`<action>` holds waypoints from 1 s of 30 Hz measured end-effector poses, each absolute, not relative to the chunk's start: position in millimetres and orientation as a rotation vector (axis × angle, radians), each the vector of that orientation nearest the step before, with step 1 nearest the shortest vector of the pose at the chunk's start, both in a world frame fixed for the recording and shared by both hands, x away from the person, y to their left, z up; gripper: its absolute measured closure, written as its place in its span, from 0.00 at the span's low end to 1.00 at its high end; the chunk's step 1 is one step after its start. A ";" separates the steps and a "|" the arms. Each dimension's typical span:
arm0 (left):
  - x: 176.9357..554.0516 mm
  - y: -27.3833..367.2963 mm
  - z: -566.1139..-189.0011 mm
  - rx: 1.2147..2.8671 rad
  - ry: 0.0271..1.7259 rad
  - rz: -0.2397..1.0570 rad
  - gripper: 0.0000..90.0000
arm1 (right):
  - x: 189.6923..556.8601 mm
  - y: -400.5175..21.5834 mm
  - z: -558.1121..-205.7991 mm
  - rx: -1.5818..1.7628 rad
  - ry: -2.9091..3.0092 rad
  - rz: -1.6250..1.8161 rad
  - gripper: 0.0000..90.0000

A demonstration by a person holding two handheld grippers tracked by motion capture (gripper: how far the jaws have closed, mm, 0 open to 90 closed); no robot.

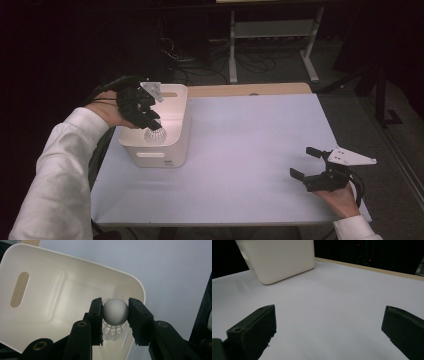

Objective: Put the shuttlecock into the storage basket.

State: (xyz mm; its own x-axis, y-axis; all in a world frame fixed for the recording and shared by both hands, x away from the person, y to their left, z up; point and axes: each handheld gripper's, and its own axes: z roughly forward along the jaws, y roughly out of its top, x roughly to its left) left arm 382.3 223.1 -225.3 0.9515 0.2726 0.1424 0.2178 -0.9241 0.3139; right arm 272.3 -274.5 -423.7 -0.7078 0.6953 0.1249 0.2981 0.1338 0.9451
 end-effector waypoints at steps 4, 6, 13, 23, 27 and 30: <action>384.2 219.7 -229.8 2.821 0.348 0.251 0.72 | 272.4 -274.4 -423.9 0.960 2.075 1.596 0.00; 384.5 218.2 -231.3 2.819 0.348 0.248 0.72 | 272.4 -274.3 -423.9 0.960 2.075 1.596 0.00; 386.2 216.2 -237.6 2.833 0.343 0.239 0.72 | 272.1 -274.4 -423.6 0.957 2.075 1.597 0.00; 389.1 216.5 -247.5 2.840 0.346 0.227 0.72 | 272.4 -273.9 -424.2 0.959 2.082 1.594 0.00; 391.1 217.1 -252.2 2.847 0.351 0.215 0.72 | 272.1 -273.5 -424.2 0.961 2.085 1.595 0.00; 392.3 217.1 -255.2 2.851 0.348 0.205 0.72 | 272.2 -273.2 -424.4 0.962 2.085 1.598 0.00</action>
